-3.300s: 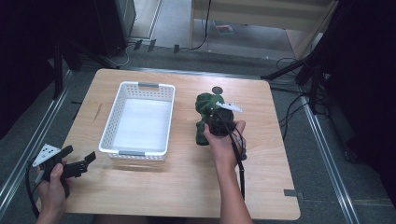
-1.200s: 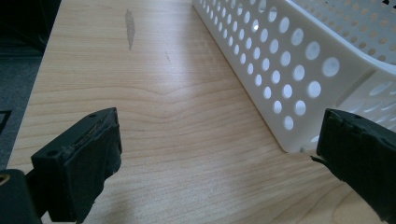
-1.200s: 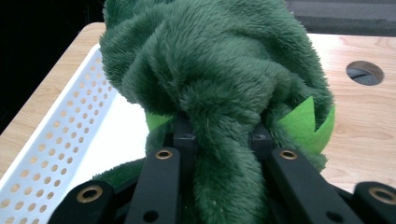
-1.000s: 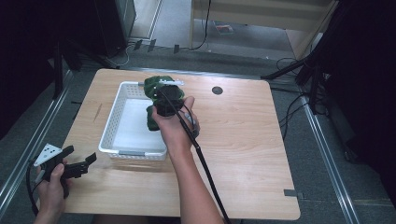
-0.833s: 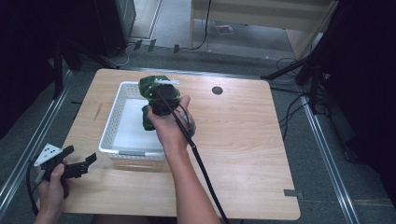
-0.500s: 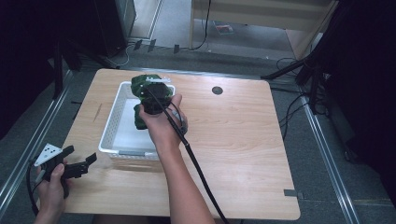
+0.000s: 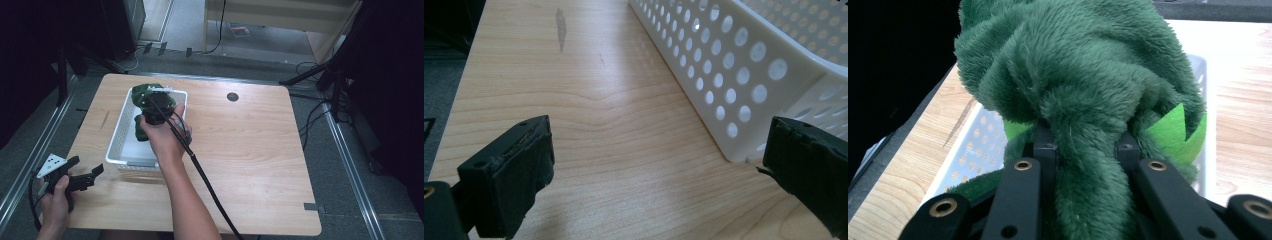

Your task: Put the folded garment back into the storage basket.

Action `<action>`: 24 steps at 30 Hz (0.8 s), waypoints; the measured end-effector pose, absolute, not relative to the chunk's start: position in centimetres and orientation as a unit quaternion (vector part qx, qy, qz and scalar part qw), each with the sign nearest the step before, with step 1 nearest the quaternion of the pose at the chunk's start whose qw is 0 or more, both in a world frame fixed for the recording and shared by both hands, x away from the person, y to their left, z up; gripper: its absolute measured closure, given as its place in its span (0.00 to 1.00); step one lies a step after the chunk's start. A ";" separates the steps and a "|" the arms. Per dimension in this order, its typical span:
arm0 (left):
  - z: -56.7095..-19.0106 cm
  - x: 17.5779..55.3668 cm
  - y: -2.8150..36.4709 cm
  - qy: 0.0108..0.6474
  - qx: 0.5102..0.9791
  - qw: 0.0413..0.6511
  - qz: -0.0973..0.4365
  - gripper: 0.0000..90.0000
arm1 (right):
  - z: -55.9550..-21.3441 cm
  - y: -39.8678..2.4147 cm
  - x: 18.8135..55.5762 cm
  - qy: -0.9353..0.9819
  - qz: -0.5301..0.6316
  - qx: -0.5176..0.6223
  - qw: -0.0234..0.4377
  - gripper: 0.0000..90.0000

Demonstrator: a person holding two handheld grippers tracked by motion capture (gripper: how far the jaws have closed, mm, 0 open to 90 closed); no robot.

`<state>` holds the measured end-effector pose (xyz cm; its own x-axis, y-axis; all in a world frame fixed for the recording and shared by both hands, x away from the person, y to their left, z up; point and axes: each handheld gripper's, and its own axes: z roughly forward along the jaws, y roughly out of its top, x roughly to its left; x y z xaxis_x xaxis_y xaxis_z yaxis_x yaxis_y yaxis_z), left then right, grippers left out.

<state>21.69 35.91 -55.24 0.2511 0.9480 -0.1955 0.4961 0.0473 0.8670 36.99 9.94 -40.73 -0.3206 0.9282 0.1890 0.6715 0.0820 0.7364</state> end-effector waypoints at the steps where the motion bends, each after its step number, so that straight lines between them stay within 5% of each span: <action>1: -55.2 21.7 35.9 0.560 0.644 0.459 0.246 0.01 | -40.9 10.1 37.0 0.716 0.383 0.559 0.167 0.82; 24: -55.3 21.7 35.9 0.559 0.644 0.460 0.246 0.01 | -46.7 12.4 38.6 0.706 0.380 0.580 0.144 0.78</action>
